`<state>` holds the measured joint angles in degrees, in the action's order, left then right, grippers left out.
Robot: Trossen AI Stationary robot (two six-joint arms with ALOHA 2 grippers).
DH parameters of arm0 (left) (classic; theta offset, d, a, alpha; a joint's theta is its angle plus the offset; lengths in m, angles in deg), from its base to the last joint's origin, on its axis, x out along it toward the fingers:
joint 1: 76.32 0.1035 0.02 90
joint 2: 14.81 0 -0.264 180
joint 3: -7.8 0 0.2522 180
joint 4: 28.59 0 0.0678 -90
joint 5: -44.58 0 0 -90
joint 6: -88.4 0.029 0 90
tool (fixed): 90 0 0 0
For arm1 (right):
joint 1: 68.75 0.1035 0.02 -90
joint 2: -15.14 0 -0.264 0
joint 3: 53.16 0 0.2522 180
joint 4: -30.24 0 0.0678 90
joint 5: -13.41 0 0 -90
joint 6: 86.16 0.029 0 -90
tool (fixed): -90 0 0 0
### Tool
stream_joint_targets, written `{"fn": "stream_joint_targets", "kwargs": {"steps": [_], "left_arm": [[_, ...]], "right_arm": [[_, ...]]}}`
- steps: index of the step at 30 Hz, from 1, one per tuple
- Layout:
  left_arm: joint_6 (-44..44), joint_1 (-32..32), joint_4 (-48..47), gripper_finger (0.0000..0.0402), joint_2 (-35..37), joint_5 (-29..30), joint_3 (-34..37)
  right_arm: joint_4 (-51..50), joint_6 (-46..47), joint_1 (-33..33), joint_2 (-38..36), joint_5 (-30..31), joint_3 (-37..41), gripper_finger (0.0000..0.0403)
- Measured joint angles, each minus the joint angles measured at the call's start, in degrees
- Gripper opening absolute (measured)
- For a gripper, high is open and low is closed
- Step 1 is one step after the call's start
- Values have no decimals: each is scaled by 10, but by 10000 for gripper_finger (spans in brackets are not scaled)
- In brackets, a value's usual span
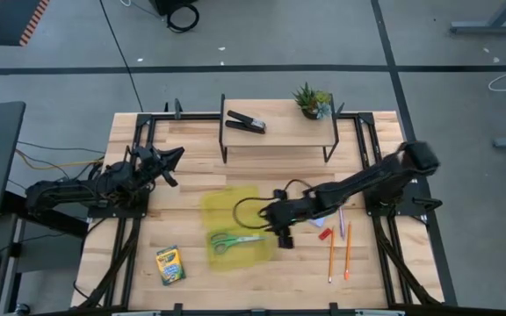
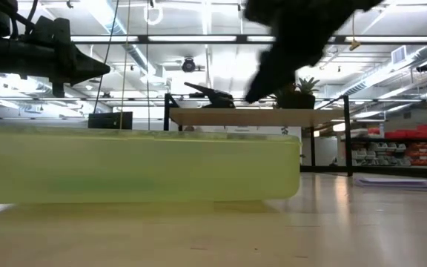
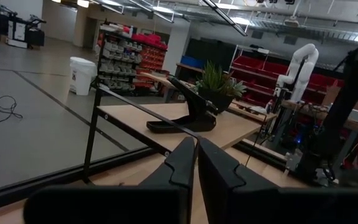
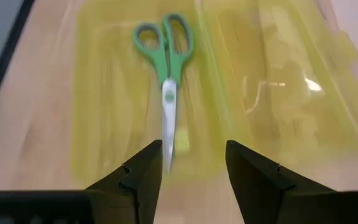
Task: Pack school essentials
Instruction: Put the orange pencil into the yellow supply box
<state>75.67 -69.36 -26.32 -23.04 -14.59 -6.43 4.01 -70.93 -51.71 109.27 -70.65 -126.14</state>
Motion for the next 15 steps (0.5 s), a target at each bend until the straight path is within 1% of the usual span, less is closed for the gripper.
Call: {"fn": "stream_joint_targets", "kwargs": {"steps": [3, 8, 12, 15], "left_arm": [[0, 0, 0, 34, 0, -1, 0], [0, 0, 0, 35, 0, 0, 0], [0, 0, -1, 29, 0, 0, 0], [0, 0, 0, 28, 0, 0, 0]], "right_arm": [[-10, 33, 5, -59, 1, 62, 183], [-92, 92, 14, -146, 4, 127, 183], [-157, 96, 36, -198, -22, 157, 183], [-193, 70, 59, -213, -45, 174, 183]]}}
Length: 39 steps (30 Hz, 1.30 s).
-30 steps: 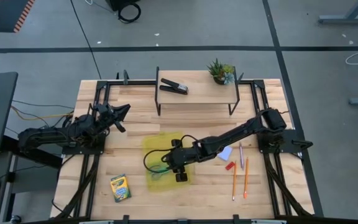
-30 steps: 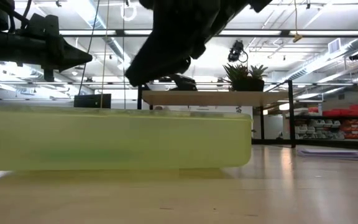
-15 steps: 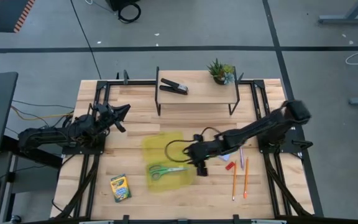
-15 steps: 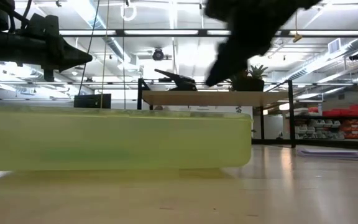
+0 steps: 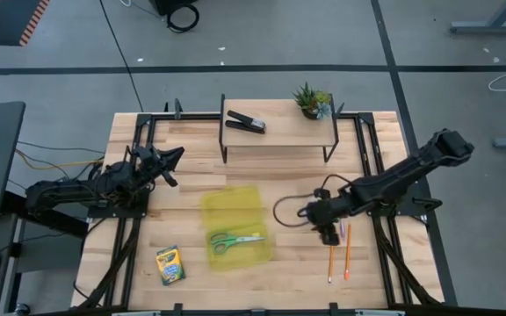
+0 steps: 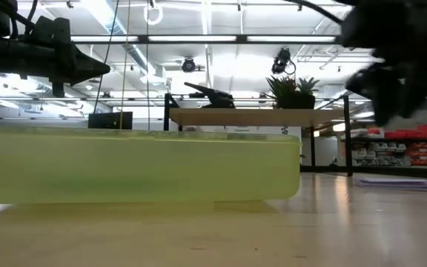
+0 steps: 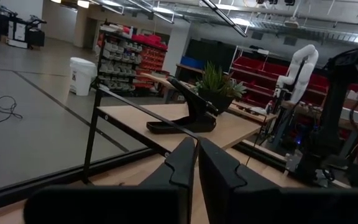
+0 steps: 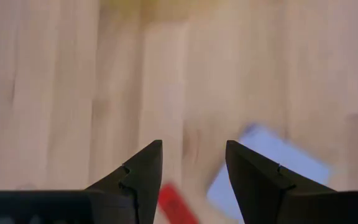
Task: Pack school essentials
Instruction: Put the orange pencil into the yellow supply box
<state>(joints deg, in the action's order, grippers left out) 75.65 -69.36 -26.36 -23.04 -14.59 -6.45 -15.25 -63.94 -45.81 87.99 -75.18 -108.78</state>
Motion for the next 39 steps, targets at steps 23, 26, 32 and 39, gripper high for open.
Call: {"fn": "stream_joint_targets", "kwargs": {"steps": [23, 26, 32, 39], "left_arm": [[0, 0, 0, 34, 0, 0, 0], [0, 0, 0, 38, 0, 0, 0], [0, 0, 0, 33, 0, 0, 0], [0, 0, 0, 30, 0, 0, 0]], "right_arm": [[-7, 51, 16, 57, 17, 39, 209], [-7, 49, 9, 57, 8, 39, 231], [-7, -32, 30, 57, -61, 39, 254], [17, -85, 66, 56, -16, 47, 255]]}}
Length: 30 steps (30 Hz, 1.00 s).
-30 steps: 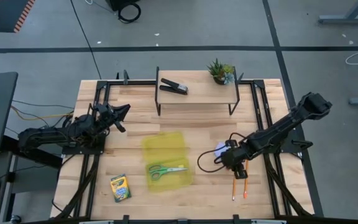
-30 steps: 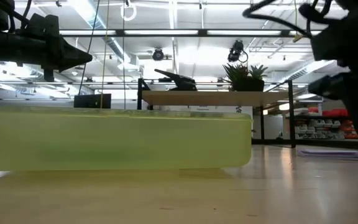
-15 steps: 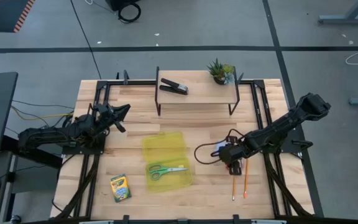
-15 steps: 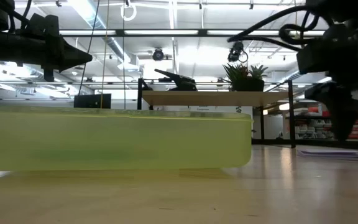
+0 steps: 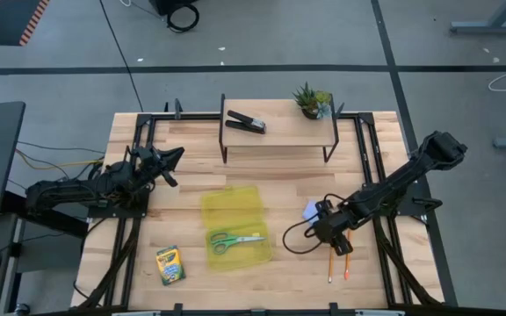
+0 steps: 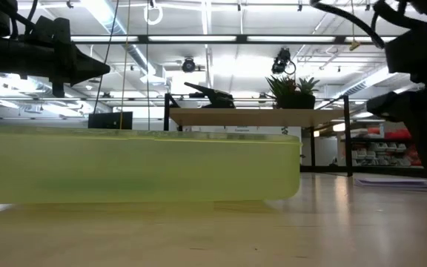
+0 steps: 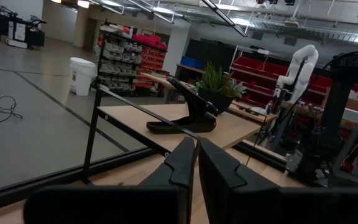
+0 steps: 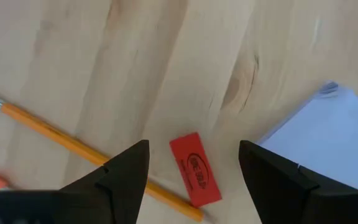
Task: Pack school essentials
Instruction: Put the orange pencil into the yellow supply box
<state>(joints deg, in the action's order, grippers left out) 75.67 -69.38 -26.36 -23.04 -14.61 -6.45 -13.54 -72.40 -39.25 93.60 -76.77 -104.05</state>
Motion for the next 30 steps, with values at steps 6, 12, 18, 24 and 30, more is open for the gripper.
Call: {"fn": "stream_joint_targets", "kwargs": {"steps": [6, 12, 18, 24, 30], "left_arm": [[0, 0, 0, 38, 0, 0, 0], [0, 0, 0, 32, 0, 0, 0], [0, 0, 0, 30, 0, 0, 0], [0, 0, 0, 38, 0, 0, 0], [0, 0, 0, 33, 0, 0, 0]], "right_arm": [[-3, 31, 13, 0, -10, 18, 250], [1, 0, 27, 0, -46, 5, 247], [9, -131, 65, 0, -107, 4, 245], [13, -241, 78, 0, -106, 4, 245], [74, -306, 78, 0, -114, 19, 245]]}}
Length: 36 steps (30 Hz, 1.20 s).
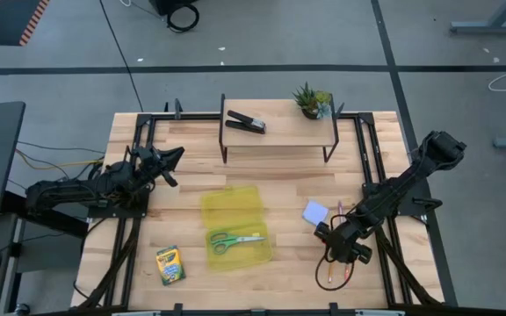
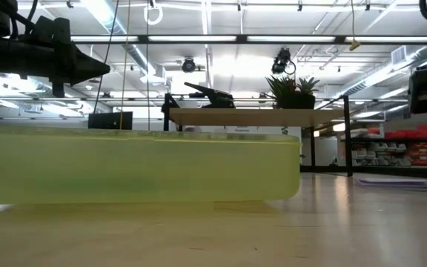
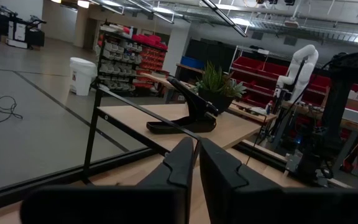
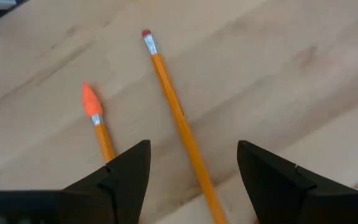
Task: Pack school essentials
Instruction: Put the orange pencil into the yellow supply box
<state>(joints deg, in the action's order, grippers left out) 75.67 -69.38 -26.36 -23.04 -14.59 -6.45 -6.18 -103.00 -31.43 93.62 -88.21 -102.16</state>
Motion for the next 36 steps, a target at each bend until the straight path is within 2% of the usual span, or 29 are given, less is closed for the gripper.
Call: {"fn": "stream_joint_targets", "kwargs": {"steps": [19, 29, 36], "left_arm": [[0, 0, 0, 32, 0, 0, 0], [0, 0, 0, 37, 0, 0, 0], [0, 0, 0, 34, 0, 0, 0]], "right_arm": [[124, -7, 0, 0, -13, 92, 240], [173, -17, -1, 0, -17, 112, 196], [177, -54, -1, 0, -18, 112, 139]]}}
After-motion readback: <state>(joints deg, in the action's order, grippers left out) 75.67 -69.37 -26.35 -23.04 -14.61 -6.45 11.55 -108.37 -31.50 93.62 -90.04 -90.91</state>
